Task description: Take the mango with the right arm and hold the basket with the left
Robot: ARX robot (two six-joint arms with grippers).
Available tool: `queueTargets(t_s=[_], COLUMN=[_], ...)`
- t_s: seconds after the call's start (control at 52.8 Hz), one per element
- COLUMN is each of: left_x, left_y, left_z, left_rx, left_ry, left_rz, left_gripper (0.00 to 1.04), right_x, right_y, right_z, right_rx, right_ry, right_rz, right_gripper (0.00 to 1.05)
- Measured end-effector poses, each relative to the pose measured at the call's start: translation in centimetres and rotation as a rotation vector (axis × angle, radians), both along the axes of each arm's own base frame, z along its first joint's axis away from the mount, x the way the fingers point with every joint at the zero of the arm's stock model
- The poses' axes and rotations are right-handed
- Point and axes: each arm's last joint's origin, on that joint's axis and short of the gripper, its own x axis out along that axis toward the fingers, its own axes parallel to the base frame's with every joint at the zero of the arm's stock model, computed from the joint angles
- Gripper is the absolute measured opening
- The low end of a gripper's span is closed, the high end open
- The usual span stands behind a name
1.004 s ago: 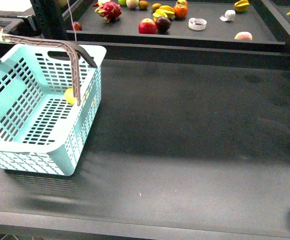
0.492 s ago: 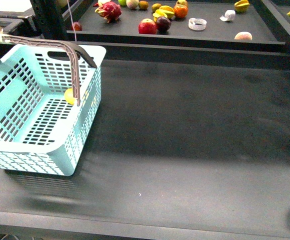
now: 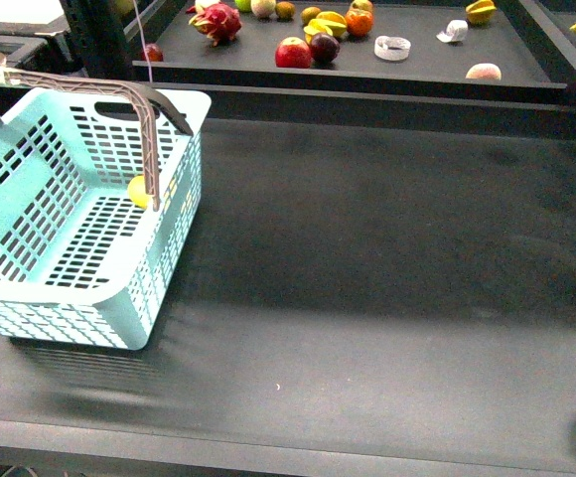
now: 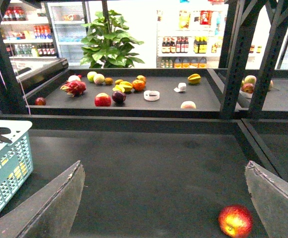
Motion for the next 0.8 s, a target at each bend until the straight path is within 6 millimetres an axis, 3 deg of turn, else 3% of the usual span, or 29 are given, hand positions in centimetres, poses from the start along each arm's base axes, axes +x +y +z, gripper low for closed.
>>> queueTargets(t_s=[0.17,0.795], left_x=[-0.4,-2.1], left_y=[-1.2,-1.2], left_z=[0.0,-0.3], left_rx=[0.001,0.001], left_ry=[-0.001,0.005], left_rz=[-0.009,-0.003], left_gripper=[0.02,0.02], right_x=[0.0,0.0], right_y=[0.0,0.0], right_z=[0.0,0.0], right_rx=[0.000,0.000], right_ry=[0.000,0.000], right_rz=[0.000,0.000], right_gripper=[0.96,0.96])
